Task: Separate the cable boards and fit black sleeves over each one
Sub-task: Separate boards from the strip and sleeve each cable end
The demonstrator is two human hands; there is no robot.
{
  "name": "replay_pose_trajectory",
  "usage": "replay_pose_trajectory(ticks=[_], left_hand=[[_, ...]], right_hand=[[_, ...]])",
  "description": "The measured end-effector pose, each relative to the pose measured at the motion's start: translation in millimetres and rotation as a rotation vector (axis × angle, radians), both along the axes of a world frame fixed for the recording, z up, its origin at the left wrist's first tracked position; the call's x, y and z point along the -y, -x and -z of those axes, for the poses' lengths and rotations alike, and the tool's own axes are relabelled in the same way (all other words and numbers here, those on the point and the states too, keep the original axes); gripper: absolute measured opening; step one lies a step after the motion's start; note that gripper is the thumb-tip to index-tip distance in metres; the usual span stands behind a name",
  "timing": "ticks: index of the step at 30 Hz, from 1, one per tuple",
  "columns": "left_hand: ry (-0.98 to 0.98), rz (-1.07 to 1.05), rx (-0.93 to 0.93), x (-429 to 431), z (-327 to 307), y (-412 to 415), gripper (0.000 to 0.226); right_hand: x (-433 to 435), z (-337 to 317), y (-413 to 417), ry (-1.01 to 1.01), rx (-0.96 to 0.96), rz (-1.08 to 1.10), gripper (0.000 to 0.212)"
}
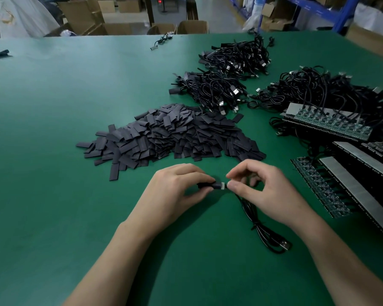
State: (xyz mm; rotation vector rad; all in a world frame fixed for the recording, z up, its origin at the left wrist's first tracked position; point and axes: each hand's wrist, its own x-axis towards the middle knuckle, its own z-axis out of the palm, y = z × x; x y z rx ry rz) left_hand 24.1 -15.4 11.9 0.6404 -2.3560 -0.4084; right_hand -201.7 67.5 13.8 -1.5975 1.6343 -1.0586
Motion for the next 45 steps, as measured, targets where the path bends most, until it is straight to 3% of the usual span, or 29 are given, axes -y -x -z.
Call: replay_pose_trajectory(ticks=[4, 12, 25, 33, 37, 45], left_hand=[[-0.007, -0.003, -0.005, 0, 0, 0, 0.012], [-0.014, -0.006, -0.008, -1, -1, 0, 0.012], [0.046, 0.000, 0.042, -2, 0, 2, 0.013], [-0.171, -0.206, -0.228, -4, 5, 6, 0.026], [-0.326, -0.292, -0.341, -8, 6, 12, 0.021], [-0.675, -0.239, -0.483, -11, 8, 20, 0.023]], right_hand=[[-1, 0, 2, 0.018, -0.134, -0.014, 0.008], [0, 1, -7, -0.030, -0.010, -0.021, 0.012], [-2, 4, -12, -0.011, -0.018, -0.004, 0.016], [2, 3, -13, -0.002, 0.138, 0.044, 0.014], [3, 4, -13, -0.006, 0.229, 0.034, 0.015], [7, 12, -17, -0.021, 0.353, 0.029, 0.012]])
